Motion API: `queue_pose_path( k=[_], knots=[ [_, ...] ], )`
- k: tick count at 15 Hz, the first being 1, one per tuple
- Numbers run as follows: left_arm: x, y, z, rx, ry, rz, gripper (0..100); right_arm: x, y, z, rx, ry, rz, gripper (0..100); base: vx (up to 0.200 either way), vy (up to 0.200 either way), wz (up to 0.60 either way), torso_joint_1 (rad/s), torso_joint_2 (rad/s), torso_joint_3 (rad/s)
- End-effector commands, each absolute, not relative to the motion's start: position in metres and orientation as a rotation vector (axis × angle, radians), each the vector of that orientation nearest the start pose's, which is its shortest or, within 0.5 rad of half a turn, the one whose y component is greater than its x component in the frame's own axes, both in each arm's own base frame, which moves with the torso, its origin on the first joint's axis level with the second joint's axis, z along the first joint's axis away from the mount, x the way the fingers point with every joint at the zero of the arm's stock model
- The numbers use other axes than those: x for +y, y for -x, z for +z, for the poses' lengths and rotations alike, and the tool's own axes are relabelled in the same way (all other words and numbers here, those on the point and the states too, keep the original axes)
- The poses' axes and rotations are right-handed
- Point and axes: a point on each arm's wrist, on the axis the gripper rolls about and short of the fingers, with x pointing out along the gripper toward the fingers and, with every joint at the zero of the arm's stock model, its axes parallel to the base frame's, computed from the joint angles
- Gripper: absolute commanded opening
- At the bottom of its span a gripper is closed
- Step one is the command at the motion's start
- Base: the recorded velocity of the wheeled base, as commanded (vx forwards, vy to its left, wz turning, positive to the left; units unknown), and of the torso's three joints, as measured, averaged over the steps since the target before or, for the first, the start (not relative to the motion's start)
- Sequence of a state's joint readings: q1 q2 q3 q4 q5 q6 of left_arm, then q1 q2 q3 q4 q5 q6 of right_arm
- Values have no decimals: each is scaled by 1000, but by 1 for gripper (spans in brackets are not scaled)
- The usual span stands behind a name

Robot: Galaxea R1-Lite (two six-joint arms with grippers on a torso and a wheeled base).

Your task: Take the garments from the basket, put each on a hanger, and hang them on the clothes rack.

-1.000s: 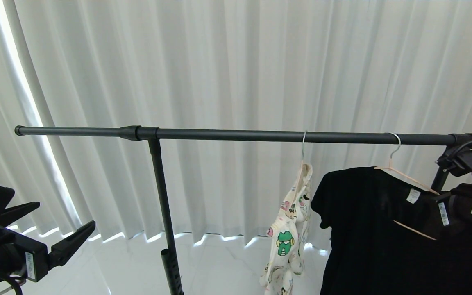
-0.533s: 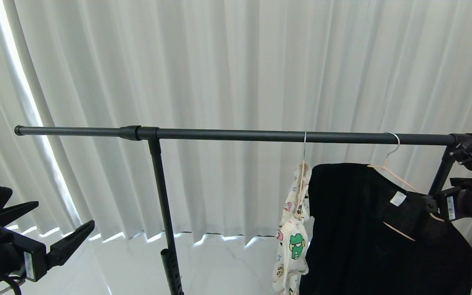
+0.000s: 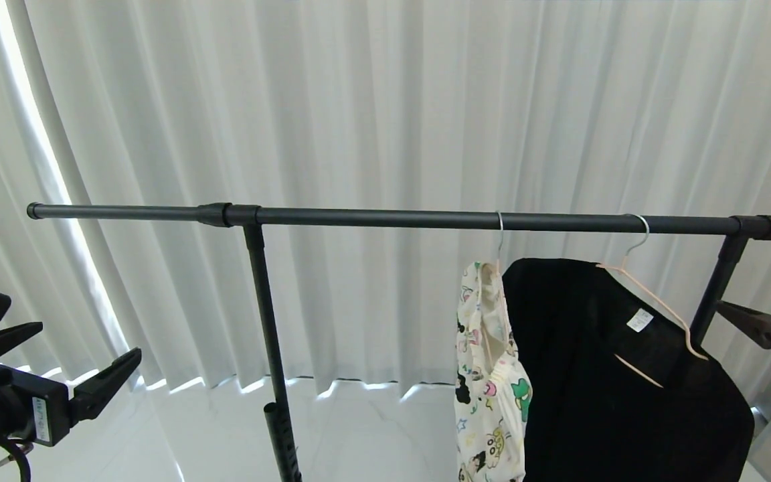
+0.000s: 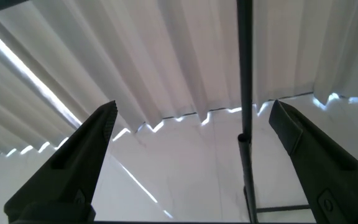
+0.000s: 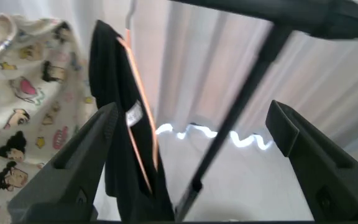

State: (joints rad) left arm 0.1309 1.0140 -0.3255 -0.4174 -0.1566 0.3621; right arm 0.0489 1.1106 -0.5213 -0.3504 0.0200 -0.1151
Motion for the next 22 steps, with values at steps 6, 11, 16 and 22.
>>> queue_pose_path(
  k=[6,11,16,22],
  knots=[
    [13,-111,172,244,-320,-38,100,-8,-134,207,217,179,-29,100,-200,0,0,-6,1,9],
    [9,-75,143,252,-319,13,100,-10,-106,189,221,187,-66,100,-200,0,0,1,0,4],
    [4,-29,105,253,-314,72,100,-3,-54,150,160,295,27,100,-200,0,0,0,4,0],
    [2,18,85,126,-264,362,100,4,4,102,77,306,68,100,0,0,0,0,0,0]
  ],
)
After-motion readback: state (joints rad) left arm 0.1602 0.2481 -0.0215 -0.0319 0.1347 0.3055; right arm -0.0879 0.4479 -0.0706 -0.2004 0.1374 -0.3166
